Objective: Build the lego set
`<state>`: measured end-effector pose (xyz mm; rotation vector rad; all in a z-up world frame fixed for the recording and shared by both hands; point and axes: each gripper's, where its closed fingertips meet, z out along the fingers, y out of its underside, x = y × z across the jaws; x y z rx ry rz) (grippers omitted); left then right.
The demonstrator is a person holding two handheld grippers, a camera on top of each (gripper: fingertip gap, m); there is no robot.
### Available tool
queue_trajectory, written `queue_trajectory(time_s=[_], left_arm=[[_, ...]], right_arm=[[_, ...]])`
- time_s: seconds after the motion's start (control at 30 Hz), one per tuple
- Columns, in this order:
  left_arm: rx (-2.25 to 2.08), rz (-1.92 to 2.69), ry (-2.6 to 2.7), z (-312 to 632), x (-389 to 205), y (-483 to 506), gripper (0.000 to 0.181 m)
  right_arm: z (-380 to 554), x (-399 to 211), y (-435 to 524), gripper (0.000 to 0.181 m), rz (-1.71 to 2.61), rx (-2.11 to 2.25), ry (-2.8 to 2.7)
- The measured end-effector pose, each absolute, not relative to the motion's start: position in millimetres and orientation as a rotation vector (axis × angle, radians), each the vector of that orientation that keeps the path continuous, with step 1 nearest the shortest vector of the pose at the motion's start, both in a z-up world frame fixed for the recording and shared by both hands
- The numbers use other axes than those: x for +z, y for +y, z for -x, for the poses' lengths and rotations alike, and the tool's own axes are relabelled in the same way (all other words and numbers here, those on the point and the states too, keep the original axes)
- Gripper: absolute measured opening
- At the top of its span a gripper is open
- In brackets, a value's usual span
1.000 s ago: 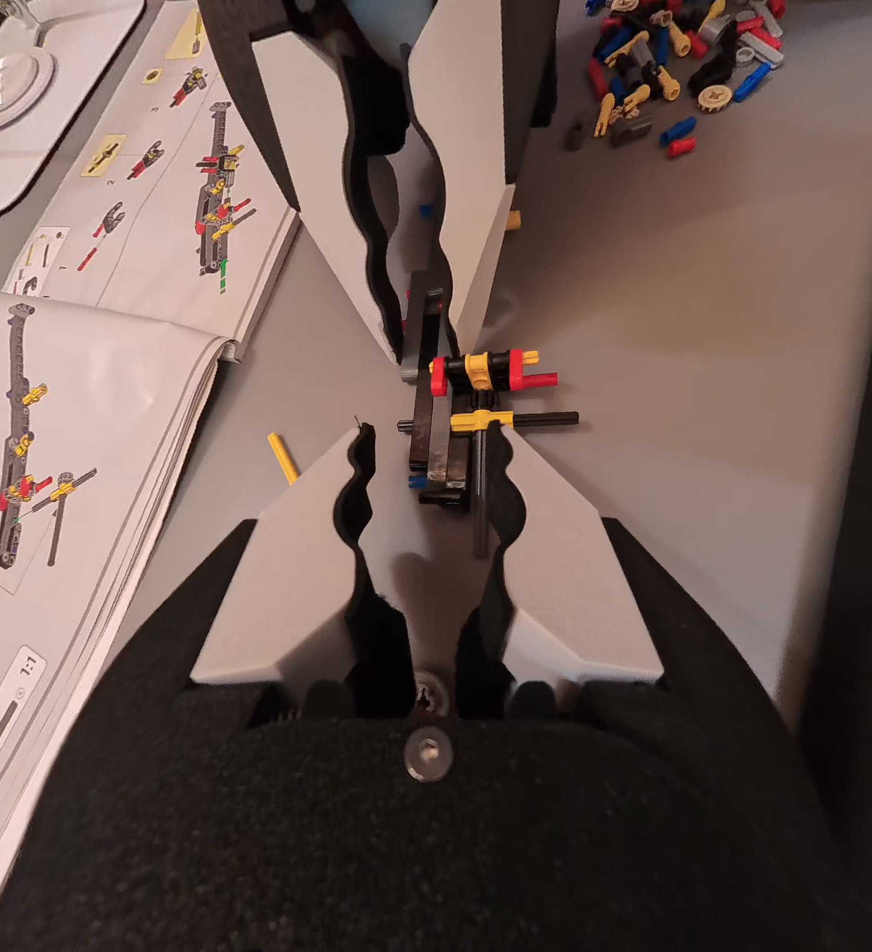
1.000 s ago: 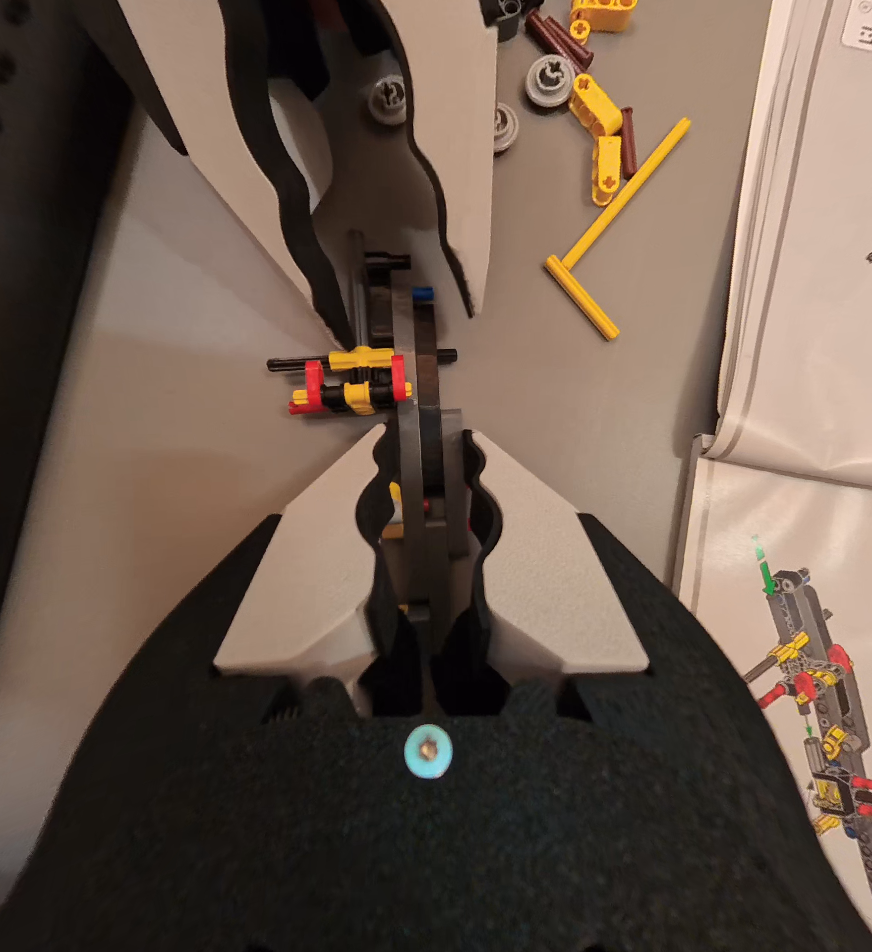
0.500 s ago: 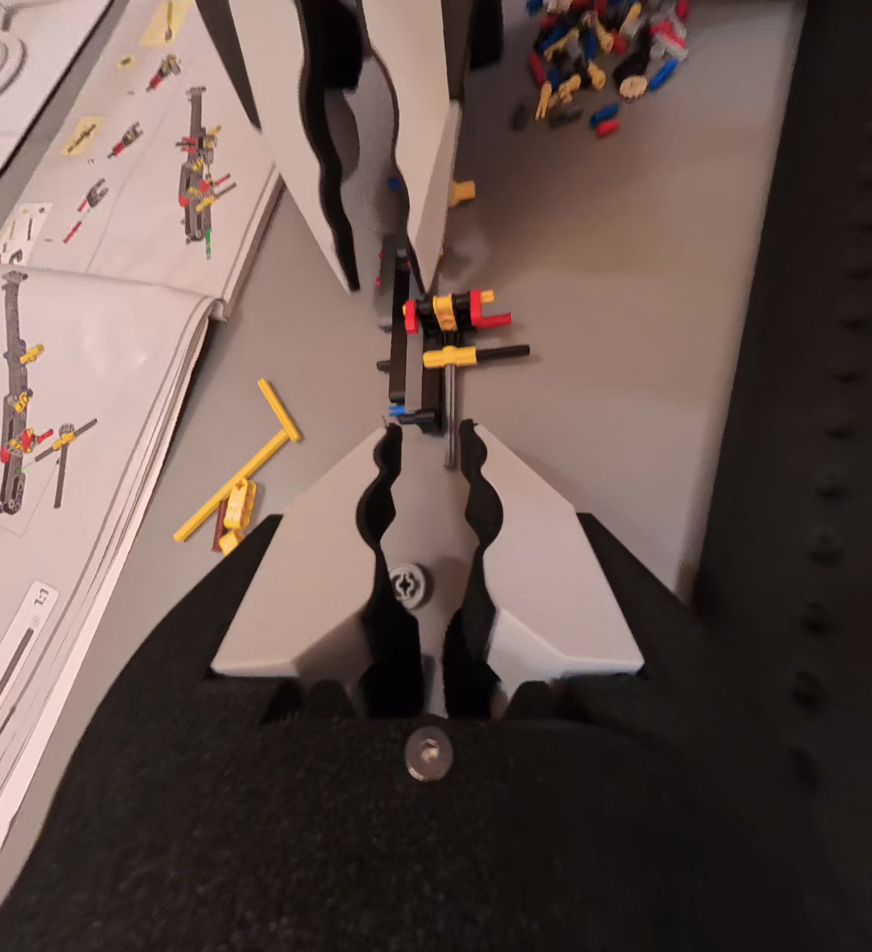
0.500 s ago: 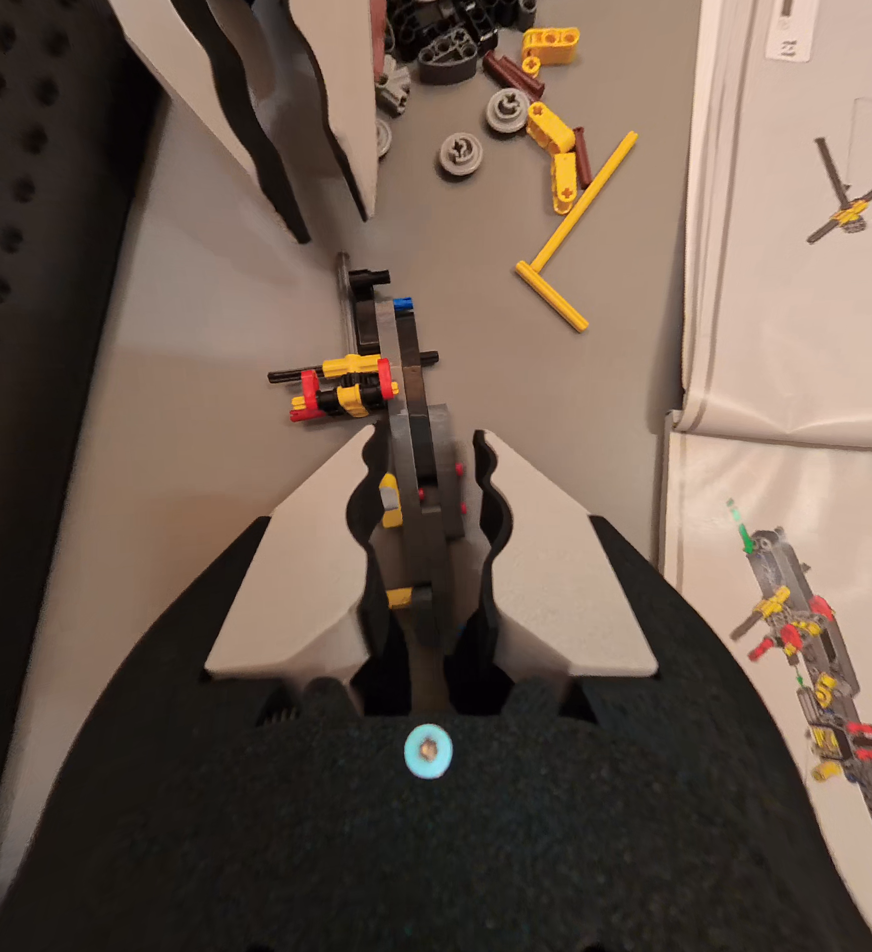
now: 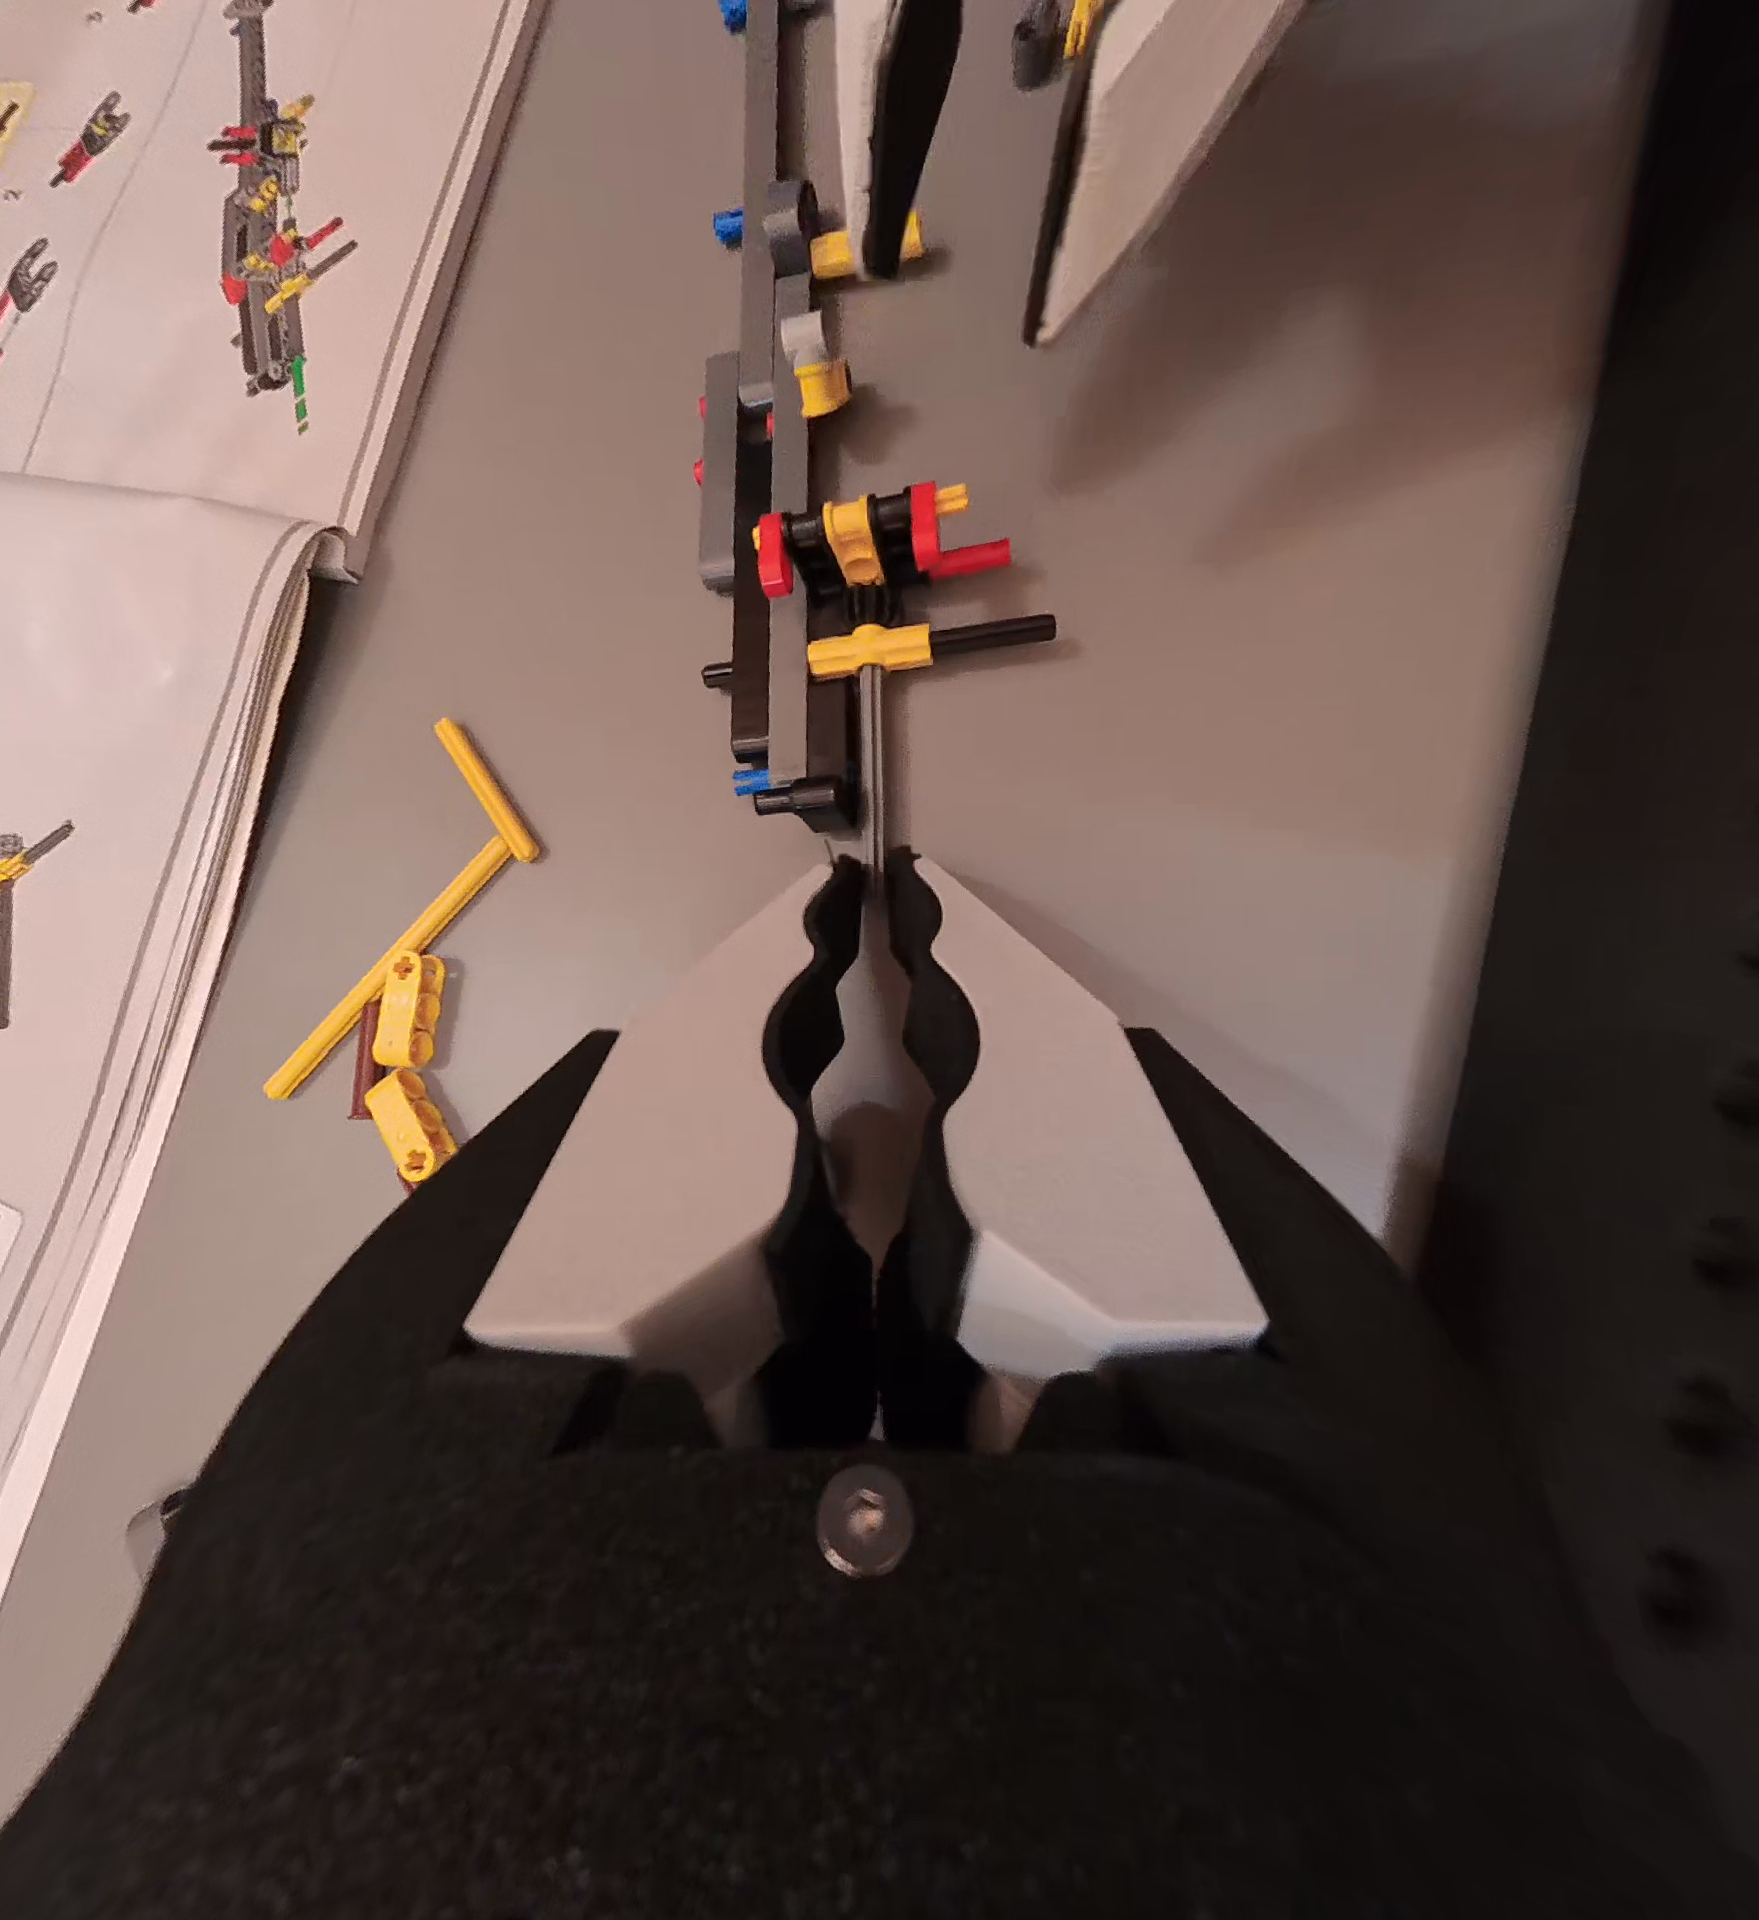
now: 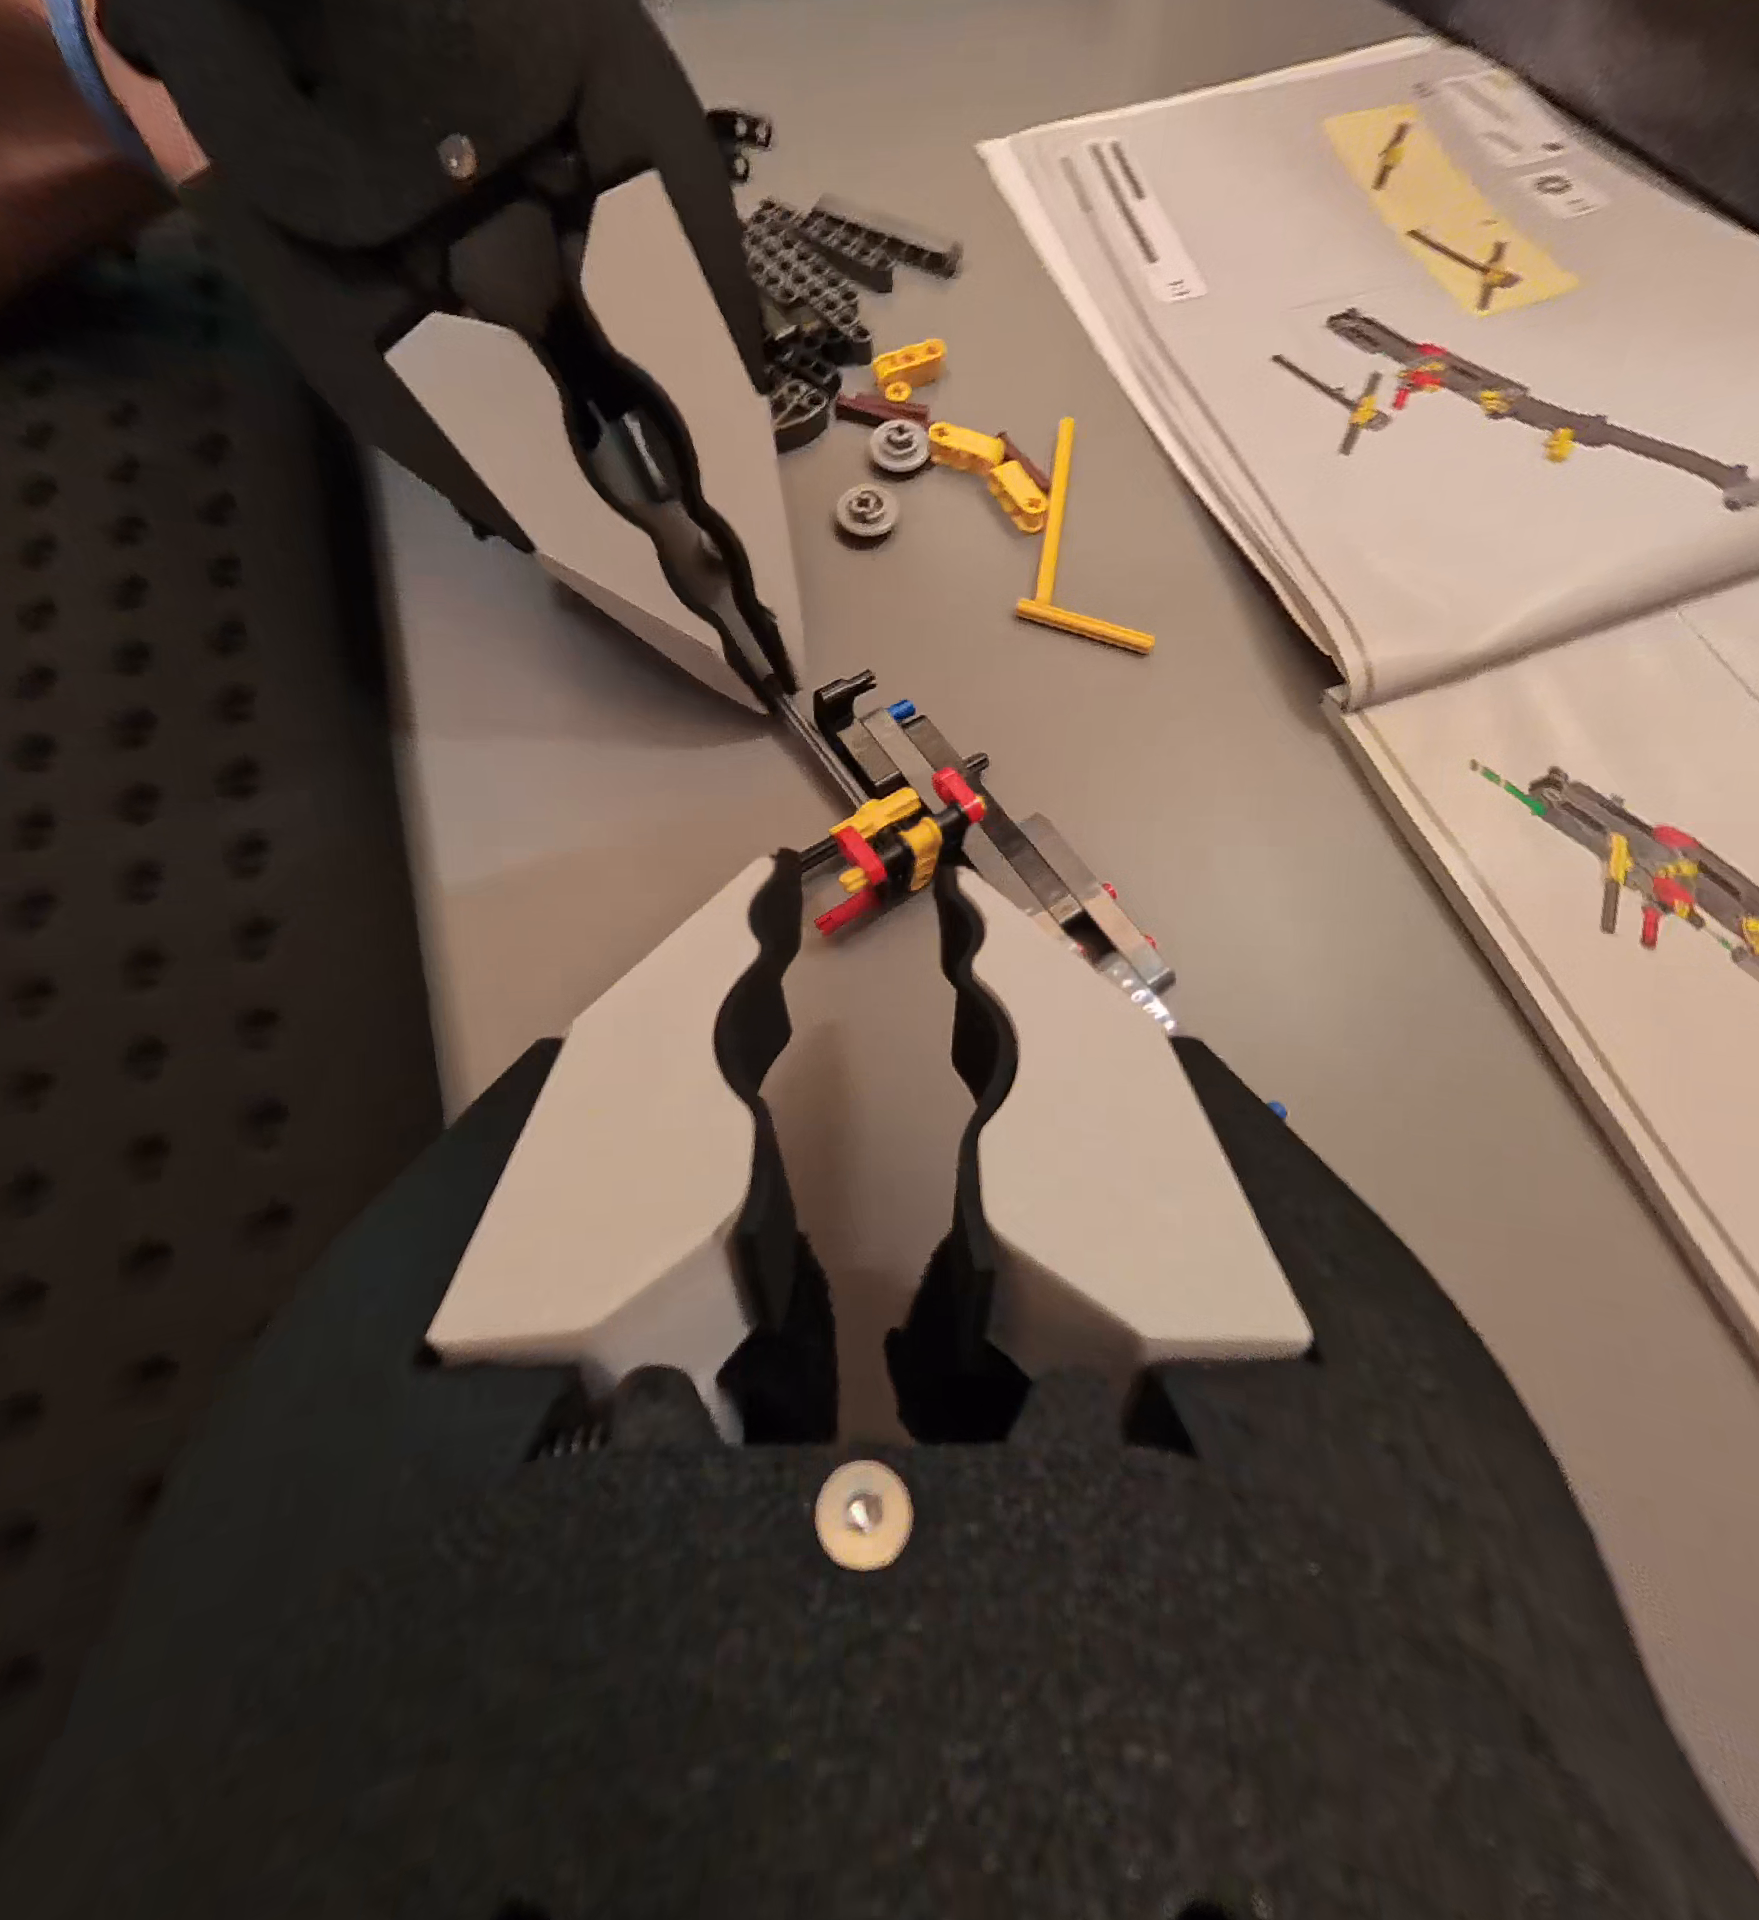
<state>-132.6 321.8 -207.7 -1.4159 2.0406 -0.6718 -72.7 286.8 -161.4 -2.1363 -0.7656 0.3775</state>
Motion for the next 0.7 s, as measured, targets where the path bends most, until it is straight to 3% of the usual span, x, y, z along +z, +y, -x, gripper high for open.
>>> queue_trajectory(time_s=[0.53,0.7], left_arm=[[-0.661,1.397,2.069,133.5,-211.0,323.3,0.004],[-0.756,1.401,1.895,127.3,-188.5,342.1,0.023]], right_arm=[[44.4,-147.7,309.9,0.03,2.059,0.298,-0.505],[24.5,-136.6,346.6,0.036,2.03,0.215,-0.378]])
